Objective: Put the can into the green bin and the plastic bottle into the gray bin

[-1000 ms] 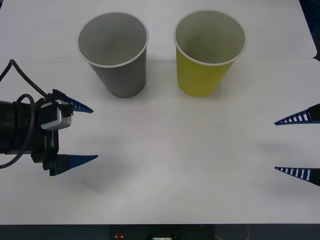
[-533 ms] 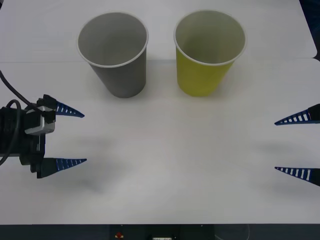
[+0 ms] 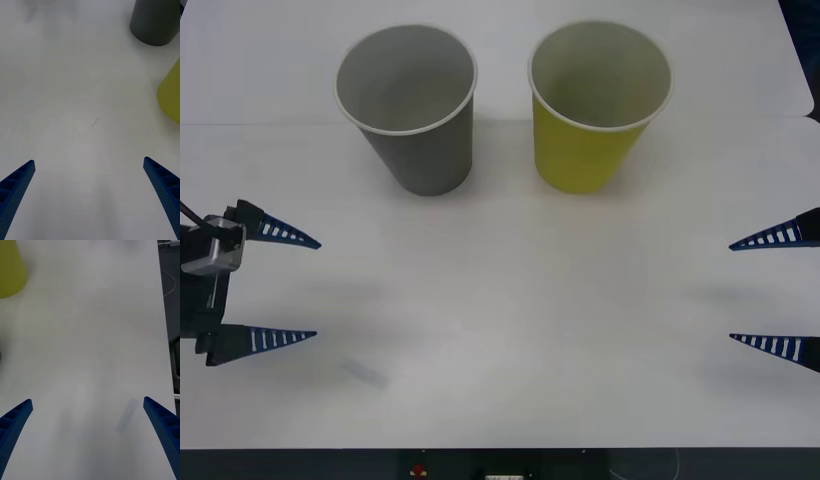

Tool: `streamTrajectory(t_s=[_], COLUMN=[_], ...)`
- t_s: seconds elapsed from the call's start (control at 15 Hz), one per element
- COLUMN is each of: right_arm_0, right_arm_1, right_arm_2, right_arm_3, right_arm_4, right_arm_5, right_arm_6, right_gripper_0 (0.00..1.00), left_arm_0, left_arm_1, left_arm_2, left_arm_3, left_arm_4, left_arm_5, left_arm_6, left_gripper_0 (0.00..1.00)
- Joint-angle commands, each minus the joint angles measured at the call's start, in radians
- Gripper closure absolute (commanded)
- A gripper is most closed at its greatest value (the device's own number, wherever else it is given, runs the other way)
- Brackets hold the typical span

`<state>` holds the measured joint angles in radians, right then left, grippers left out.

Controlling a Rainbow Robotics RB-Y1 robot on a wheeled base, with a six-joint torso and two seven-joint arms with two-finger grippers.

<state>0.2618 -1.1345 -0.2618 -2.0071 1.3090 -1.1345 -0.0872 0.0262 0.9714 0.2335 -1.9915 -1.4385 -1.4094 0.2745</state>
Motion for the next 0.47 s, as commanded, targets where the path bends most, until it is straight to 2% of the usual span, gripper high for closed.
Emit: streamTrajectory(t_s=[0.07,0.47], right_arm_0=[0.000,0.000], right_arm_1=[0.000,0.000], right_arm_2=[0.000,0.000], right_arm_3=[0.000,0.000], right_arm_4=[0.000,0.000], right_arm_5=[0.000,0.000], right_arm_6=[0.000,0.000], right_gripper_0=[0.00,0.00], left_arm_0=[0.000,0.000], left_arm_1=[0.015,0.027], left_arm_2=[0.007,0.006], left_arm_3=[0.000,0.000], left_arm_4=[0.021,0.027], left_arm_5=[-0.002,0.000], left_arm_6=[-0.004,-0.004], left_gripper_0=[0.00,0.00])
